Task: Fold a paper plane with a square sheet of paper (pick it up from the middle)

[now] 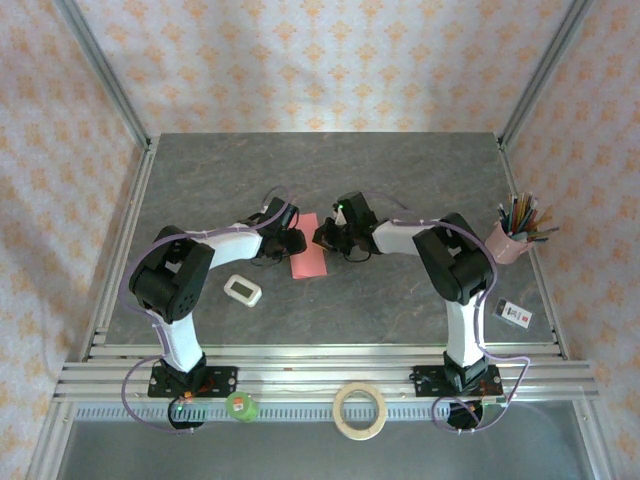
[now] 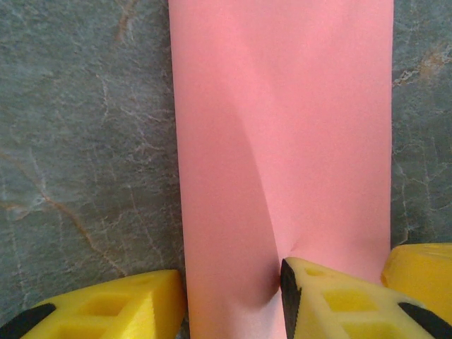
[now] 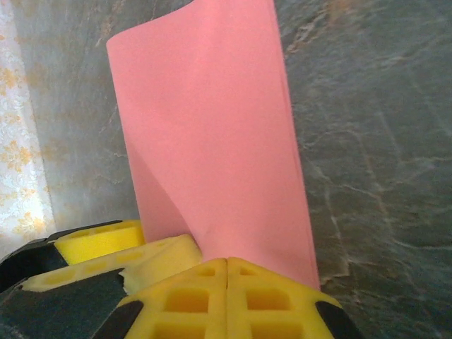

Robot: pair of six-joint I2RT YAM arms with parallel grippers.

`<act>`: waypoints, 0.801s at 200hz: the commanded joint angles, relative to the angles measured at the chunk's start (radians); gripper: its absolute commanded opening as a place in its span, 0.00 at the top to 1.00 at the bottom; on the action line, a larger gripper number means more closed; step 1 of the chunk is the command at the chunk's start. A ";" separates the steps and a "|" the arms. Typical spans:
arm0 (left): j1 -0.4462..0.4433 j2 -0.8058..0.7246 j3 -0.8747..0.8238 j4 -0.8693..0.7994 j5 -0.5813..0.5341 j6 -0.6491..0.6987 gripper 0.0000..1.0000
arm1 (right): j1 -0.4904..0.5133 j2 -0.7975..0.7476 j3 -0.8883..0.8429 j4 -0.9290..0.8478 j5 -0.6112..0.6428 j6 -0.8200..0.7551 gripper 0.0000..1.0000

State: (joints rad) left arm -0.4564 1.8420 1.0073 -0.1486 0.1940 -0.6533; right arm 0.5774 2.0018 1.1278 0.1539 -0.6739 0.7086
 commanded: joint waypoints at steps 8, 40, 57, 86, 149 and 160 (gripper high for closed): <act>0.003 0.132 -0.041 -0.031 -0.010 0.015 0.54 | 0.004 0.037 0.041 -0.026 -0.003 -0.027 0.94; 0.004 0.132 -0.041 -0.032 -0.009 0.015 0.55 | 0.005 0.063 0.046 -0.072 0.029 -0.042 0.94; 0.004 0.132 -0.041 -0.030 -0.009 0.016 0.54 | 0.004 0.072 0.036 -0.099 0.055 -0.049 0.95; 0.003 0.118 -0.030 -0.042 -0.011 0.024 0.54 | 0.004 0.069 -0.005 -0.134 0.119 -0.041 0.96; 0.005 -0.092 0.031 -0.060 -0.044 -0.002 0.46 | 0.006 -0.017 -0.181 -0.087 0.227 0.096 0.97; 0.005 -0.116 0.031 -0.051 -0.034 -0.006 0.45 | 0.006 -0.035 -0.201 -0.078 0.243 0.116 0.97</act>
State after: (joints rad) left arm -0.4572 1.7943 1.0214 -0.1795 0.1936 -0.6540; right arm 0.5827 1.9633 1.0172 0.1940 -0.5591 0.7605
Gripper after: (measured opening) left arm 0.542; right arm 0.052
